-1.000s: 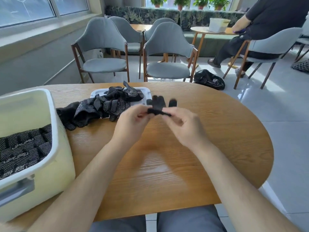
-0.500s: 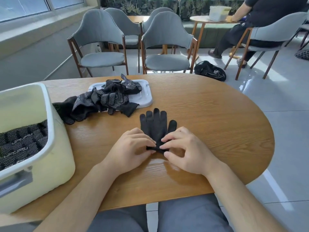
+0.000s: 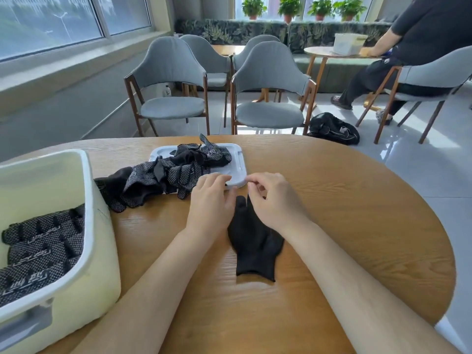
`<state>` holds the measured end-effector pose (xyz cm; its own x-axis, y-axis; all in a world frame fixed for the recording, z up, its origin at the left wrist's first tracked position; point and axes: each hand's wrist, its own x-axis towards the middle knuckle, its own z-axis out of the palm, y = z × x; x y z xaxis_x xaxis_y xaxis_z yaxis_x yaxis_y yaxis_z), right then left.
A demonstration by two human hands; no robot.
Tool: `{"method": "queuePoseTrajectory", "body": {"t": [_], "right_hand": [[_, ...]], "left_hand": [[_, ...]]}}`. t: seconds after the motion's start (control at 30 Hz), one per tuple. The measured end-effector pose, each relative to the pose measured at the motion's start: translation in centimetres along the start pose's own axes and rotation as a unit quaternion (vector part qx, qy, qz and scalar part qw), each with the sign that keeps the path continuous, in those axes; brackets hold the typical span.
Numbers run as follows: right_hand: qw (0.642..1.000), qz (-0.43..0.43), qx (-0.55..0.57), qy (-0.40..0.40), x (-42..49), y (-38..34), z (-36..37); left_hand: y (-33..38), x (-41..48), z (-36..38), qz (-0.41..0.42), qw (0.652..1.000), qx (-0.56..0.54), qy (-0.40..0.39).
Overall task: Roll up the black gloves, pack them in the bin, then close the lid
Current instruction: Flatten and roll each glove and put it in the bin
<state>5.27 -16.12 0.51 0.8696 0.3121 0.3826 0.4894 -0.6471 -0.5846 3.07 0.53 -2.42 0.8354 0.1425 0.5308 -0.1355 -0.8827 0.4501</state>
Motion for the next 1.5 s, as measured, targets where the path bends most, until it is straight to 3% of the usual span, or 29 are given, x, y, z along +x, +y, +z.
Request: {"method": "queuePoseTrajectory", "body": {"t": [0.17, 0.43, 0.57, 0.73, 0.9, 0.97, 1.07, 1.27, 1.4, 1.5], "right_hand": [[0.998, 0.012, -0.018, -0.051, 6.6, -0.4, 2.9], [0.989, 0.02, -0.098, -0.105, 13.4, 0.5, 7.3], [0.995, 0.03, -0.07, -0.062, 12.1, 0.7, 7.4], [0.997, -0.015, -0.073, 0.006, 7.5, 1.1, 5.0], [0.984, -0.099, -0.129, 0.077, 3.7, 2.0, 3.6], [0.987, -0.107, -0.099, 0.065, 2.3, 1.8, 3.2], [0.995, -0.074, -0.005, 0.064, 0.2, 1.4, 2.9], [0.989, -0.059, 0.112, 0.071, -3.2, 0.8, 1.1], [0.991, -0.044, 0.125, -0.005, -5.3, 0.7, -0.3], [0.991, -0.031, 0.128, -0.009, -6.5, 0.8, -1.0]], "left_hand": [[-1.4, 1.2, 1.9, -0.022, 0.997, 0.08, 0.003], [-2.5, 0.8, 2.4, 0.007, 0.996, 0.081, 0.02], [-2.9, 1.0, 2.2, -0.003, 0.997, 0.074, 0.024], [-2.7, 1.0, 2.1, -0.015, 0.998, 0.059, 0.011], [-1.4, 0.4, 0.5, -0.05, 0.995, -0.076, 0.03], [-0.7, 0.1, -0.3, -0.012, 0.993, -0.109, 0.047], [-0.5, -0.8, -0.3, 0.056, 0.995, -0.07, 0.038], [0.3, -3.5, -1.9, -0.017, 0.989, -0.144, -0.024], [1.4, -5.3, -2.9, -0.002, 0.988, -0.146, -0.056], [2.4, -5.9, -3.3, 0.01, 0.989, -0.135, -0.06]]}}
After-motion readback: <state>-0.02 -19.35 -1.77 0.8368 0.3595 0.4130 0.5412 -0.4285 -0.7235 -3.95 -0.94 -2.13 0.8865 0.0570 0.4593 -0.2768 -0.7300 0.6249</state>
